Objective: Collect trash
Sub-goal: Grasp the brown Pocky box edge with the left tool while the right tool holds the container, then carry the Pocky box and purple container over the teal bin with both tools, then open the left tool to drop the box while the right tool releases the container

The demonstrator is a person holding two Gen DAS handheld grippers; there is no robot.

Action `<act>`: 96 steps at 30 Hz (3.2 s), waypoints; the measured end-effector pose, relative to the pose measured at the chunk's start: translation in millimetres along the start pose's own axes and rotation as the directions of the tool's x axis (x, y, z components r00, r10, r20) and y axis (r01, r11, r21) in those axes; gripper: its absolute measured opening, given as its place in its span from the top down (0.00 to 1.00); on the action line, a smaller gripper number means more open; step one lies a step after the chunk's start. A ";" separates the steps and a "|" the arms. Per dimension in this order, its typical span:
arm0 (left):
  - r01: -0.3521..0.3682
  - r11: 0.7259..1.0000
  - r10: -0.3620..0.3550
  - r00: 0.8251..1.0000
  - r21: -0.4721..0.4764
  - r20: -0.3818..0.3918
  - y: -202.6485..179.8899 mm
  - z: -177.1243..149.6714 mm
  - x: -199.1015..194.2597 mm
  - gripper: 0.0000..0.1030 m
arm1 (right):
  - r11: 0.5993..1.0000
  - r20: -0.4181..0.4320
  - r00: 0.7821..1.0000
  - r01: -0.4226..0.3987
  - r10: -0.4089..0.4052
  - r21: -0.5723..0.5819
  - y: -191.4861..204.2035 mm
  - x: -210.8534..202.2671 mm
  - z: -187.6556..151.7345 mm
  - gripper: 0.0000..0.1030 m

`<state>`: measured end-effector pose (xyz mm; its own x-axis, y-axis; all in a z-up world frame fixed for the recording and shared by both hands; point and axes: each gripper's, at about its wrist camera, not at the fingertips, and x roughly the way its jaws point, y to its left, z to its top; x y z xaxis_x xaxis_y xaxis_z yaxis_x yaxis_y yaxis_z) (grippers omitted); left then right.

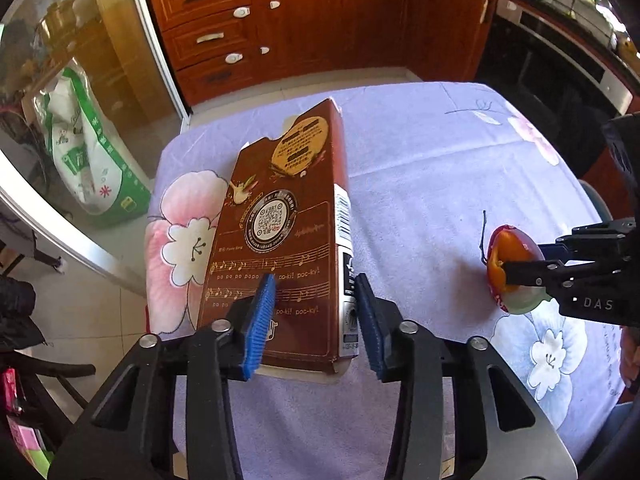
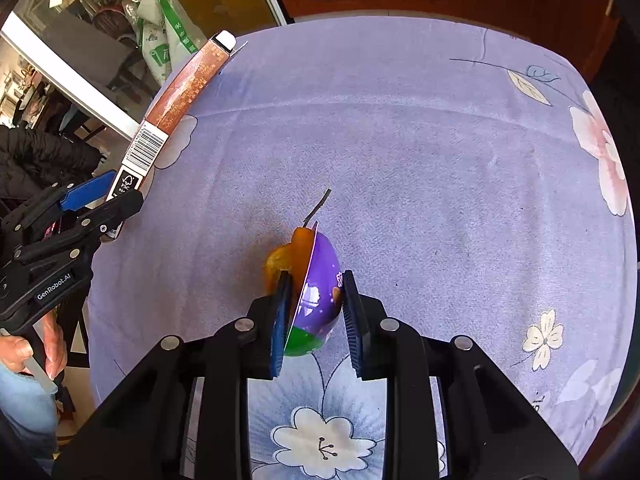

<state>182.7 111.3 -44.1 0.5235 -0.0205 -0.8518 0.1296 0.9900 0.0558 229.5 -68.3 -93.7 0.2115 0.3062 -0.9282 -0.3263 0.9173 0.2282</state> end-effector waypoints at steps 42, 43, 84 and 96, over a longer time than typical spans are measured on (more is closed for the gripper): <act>0.397 0.911 -0.401 0.916 -0.112 -0.017 -93.5 -55.0 -54.7 0.76 | 0.998 0.079 0.995 -0.061 0.059 0.022 -20.3 -54.8 -69.5 0.77; 0.395 0.913 -0.400 0.916 -0.100 -0.033 -96.7 -55.3 -51.1 0.75 | 0.998 0.071 0.996 -0.061 0.059 0.024 -18.9 -50.9 -69.6 0.77; 0.378 0.874 -0.359 0.926 0.305 -0.118 -312.5 28.6 -62.7 0.81 | 0.910 0.382 0.921 -0.090 -0.080 0.405 -236.9 -196.6 -179.1 0.77; 0.509 0.798 -0.388 0.843 0.323 -0.372 -451.7 55.1 -4.0 0.78 | 0.795 0.348 0.919 -0.066 -0.187 0.603 -342.6 -204.3 -241.4 0.77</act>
<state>168.5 -343.5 -37.1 0.0775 -0.3491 -0.9339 0.6417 0.7344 -0.2213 75.7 -506.6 -53.2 0.5756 0.1983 -0.7933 0.2817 0.8627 0.4200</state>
